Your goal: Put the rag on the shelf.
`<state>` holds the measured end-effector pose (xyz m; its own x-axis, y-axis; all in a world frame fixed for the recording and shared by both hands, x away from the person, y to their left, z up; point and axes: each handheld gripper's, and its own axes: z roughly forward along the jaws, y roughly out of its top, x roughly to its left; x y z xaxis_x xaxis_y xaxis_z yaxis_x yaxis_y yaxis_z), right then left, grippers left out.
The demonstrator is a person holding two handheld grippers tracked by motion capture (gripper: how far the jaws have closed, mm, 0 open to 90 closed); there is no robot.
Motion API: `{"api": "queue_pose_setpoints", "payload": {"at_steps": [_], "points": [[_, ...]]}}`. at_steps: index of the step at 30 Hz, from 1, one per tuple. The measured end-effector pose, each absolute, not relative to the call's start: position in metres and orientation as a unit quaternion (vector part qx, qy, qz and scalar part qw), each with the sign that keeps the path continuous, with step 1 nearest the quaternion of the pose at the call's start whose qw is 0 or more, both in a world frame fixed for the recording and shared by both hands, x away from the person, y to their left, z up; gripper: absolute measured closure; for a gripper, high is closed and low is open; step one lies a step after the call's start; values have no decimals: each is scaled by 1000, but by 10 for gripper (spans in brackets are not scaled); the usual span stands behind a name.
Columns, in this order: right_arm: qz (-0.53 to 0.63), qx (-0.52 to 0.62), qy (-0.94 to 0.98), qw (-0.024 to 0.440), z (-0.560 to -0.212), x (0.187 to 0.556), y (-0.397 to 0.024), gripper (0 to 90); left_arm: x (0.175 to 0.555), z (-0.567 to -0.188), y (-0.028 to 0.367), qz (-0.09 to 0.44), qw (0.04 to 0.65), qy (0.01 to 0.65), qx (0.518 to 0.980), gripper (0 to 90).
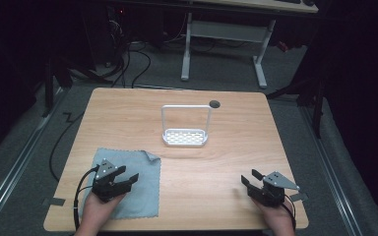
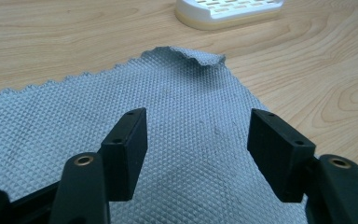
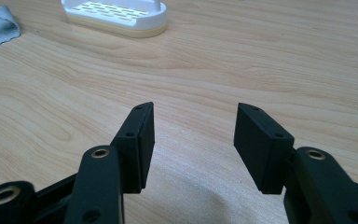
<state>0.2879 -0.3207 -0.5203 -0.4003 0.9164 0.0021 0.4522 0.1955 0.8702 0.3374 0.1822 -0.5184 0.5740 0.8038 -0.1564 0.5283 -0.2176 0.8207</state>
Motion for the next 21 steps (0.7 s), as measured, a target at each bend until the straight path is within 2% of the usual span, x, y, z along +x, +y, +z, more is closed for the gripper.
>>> {"api": "queue_pose_setpoints", "payload": {"at_steps": [7,10,11,12,13,14,17,19,21], "points": [[424,477,720,273,-520,286,-323,480,339,-518,180,153,443,434,769,390],[428,476,724,257,-518,286,-319,526,339,-514,184,175,417,433,780,406],[428,476,724,257,-518,286,-319,526,339,-514,184,175,417,433,780,441],[436,470,730,235,-517,288,-308,575,338,-511,194,194,395,440,783,479],[441,465,737,218,-516,290,-300,602,338,-511,201,196,381,445,786,542],[444,454,745,202,-514,292,-290,644,338,-512,209,194,367,456,787,645],[442,404,780,180,-509,298,-251,776,341,-516,233,184,347,494,775,818],[443,366,803,159,-508,304,-222,863,343,-516,243,182,346,509,767,888],[445,338,817,141,-508,312,-191,900,345,-517,247,181,340,512,768,900]]}}
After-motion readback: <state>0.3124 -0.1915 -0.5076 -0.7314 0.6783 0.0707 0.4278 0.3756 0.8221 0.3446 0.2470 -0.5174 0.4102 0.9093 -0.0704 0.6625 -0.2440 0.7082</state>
